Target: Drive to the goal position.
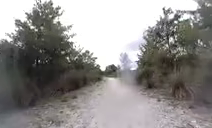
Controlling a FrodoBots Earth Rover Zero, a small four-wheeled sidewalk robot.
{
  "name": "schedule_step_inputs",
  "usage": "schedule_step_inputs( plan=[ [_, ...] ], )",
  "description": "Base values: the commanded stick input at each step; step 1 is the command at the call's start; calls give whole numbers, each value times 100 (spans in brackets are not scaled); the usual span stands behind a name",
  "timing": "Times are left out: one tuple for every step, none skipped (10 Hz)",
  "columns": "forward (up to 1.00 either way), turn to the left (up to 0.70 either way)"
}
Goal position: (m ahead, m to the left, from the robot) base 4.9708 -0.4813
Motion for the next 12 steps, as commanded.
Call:
schedule_step_inputs(
  plan=[
    [60, 0],
    [60, 0],
    [60, 0],
    [60, 0],
    [60, 0],
    [60, 0],
    [60, 0],
    [60, 0],
    [60, 0],
    [60, 0],
    [60, 0],
    [60, 0]
  ],
)
